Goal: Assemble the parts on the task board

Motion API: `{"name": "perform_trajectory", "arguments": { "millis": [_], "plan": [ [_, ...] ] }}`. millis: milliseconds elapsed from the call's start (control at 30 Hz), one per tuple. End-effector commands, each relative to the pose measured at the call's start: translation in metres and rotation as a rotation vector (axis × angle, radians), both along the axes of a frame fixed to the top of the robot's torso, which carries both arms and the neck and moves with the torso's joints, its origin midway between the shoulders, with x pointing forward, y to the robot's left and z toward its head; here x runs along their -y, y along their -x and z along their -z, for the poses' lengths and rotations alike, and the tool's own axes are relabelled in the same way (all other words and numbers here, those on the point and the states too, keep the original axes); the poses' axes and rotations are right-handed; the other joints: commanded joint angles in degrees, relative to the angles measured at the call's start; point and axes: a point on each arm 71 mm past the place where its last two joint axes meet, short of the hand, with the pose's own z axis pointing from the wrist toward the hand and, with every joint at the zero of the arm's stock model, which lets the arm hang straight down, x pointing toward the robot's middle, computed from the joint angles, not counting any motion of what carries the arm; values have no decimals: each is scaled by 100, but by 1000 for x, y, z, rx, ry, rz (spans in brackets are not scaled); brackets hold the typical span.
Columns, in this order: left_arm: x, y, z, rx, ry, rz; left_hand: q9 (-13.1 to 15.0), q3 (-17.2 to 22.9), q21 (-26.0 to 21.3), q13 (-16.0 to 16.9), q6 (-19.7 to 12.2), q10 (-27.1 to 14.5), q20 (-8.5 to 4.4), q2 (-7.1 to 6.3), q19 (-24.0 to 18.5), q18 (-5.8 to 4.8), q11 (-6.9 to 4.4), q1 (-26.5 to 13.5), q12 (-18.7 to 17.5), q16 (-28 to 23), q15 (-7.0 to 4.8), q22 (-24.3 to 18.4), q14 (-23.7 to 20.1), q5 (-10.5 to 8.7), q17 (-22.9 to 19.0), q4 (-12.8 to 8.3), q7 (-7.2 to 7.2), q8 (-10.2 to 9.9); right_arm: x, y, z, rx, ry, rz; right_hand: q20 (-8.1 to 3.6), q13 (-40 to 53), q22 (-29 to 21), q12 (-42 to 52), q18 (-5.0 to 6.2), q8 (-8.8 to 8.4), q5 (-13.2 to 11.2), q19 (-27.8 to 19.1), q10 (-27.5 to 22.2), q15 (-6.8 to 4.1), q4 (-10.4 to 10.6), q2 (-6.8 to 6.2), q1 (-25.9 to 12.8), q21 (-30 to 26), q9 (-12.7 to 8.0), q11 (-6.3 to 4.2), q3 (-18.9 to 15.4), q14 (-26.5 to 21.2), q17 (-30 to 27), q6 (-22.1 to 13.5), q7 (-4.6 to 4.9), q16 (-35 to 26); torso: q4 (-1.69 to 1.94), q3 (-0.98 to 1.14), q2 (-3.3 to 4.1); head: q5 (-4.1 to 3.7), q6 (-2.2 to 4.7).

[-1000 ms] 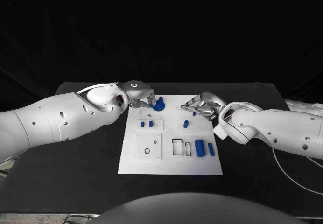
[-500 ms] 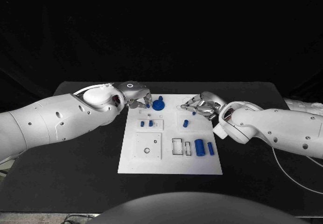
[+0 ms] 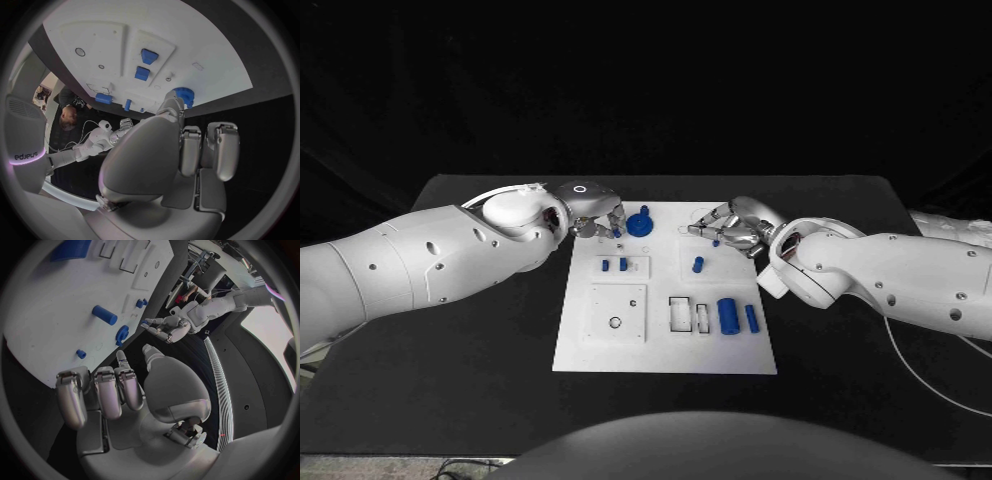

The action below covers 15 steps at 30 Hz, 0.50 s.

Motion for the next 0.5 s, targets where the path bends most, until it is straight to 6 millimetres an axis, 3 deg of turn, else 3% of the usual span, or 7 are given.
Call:
{"name": "perform_trajectory", "arguments": {
  "millis": [33,500],
  "plan": [
    [3,1,4,-36,-23,13,-2,44,14,0,45,16,-40,9,613,-44,15,20,-22,-17,15,1509,635,32,1508,-8,3,16,-2,1,0,-6,1,-15,31,1508,1505,23,-82,38,19,590,599,34,4,-10,-30,26,8,20,11,598,1510,9,99,24,-7,-2,1,0,1],
    [4,1,10,-66,-49,19,-5,59,14,-1,41,5,-40,5,613,-44,14,20,-27,-17,17,1509,635,32,1508,-10,0,10,-2,1,0,-6,0,-17,31,1508,1505,23,-82,38,19,590,599,34,5,-10,-31,26,8,20,11,598,1510,8,99,24,1,0,-9,-1,1]
  ]
}}
